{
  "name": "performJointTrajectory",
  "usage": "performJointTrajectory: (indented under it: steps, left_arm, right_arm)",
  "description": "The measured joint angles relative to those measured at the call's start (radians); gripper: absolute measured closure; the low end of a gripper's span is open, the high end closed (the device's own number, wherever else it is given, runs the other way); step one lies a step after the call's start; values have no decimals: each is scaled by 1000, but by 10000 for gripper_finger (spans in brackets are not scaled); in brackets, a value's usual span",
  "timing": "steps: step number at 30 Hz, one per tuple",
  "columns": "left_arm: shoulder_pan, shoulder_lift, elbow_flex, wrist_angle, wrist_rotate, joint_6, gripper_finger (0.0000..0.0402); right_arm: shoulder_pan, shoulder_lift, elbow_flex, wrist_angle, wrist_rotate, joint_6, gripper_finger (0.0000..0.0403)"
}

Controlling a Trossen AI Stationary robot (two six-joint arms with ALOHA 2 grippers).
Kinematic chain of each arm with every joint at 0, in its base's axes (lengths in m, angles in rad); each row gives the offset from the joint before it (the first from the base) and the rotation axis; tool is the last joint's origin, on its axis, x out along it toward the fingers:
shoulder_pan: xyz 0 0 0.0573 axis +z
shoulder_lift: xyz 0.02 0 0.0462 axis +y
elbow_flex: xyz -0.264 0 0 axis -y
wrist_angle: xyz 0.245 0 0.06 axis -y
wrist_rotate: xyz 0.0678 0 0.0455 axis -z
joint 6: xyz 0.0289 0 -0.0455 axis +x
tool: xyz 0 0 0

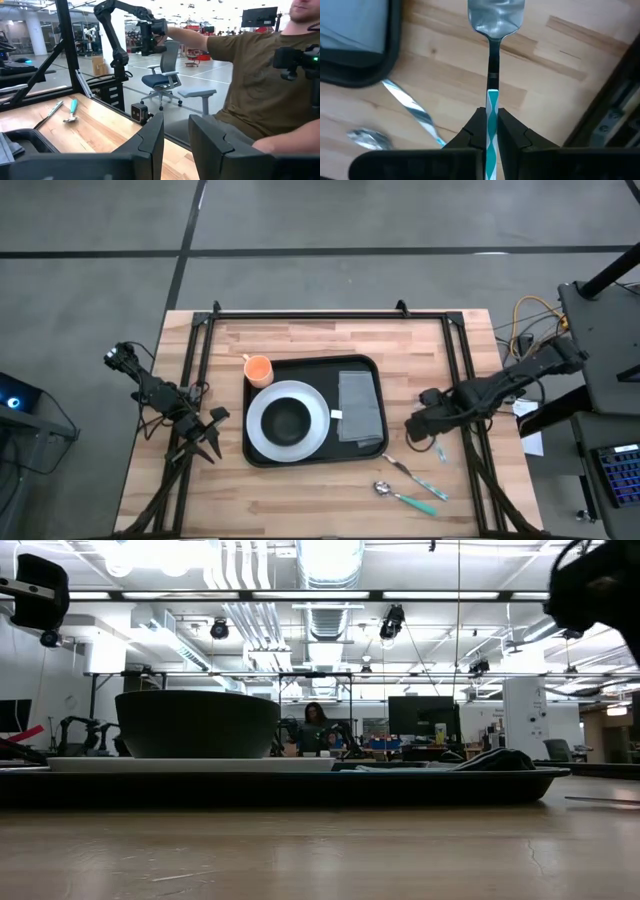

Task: Set up tray
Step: Put the blue fork on the gray table napkin on the black serving tray

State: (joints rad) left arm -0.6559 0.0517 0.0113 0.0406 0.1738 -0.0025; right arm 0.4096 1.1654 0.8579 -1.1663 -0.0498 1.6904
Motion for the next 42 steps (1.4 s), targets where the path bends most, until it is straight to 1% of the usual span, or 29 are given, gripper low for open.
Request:
performJointTrajectory:
  steps: [5, 8, 17, 22, 27, 32, 37, 42]
  left_arm:
    - [0, 0, 0, 0, 0, 0, 331]
    - [0, 0, 0, 0, 0, 0, 331]
    - [0, 0, 0, 0, 0, 0, 331]
    - [0, 0, 0, 0, 0, 0, 331]
    - [0, 0, 0, 0, 0, 0, 331]
    - [0, 0, 0, 0, 0, 0, 331]
    - [0, 0, 0, 0, 0, 0, 331]
    - [0, 0, 0, 0, 0, 0, 331]
  right_arm:
    - [-46, 119, 104, 4, 0, 3, 390]
    - [-81, 207, 182, 3, 0, -22, 390]
    - [-249, 467, 425, 6, 8, -184, 390]
    - [-350, 598, 525, 23, 6, -270, 390]
    - [-417, 697, 568, 112, -10, -318, 390]
    - [-437, 768, 598, 138, -41, -337, 390]
    - [-436, 800, 612, 142, -57, -308, 390]
    - [-440, 816, 606, 146, -41, -305, 390]
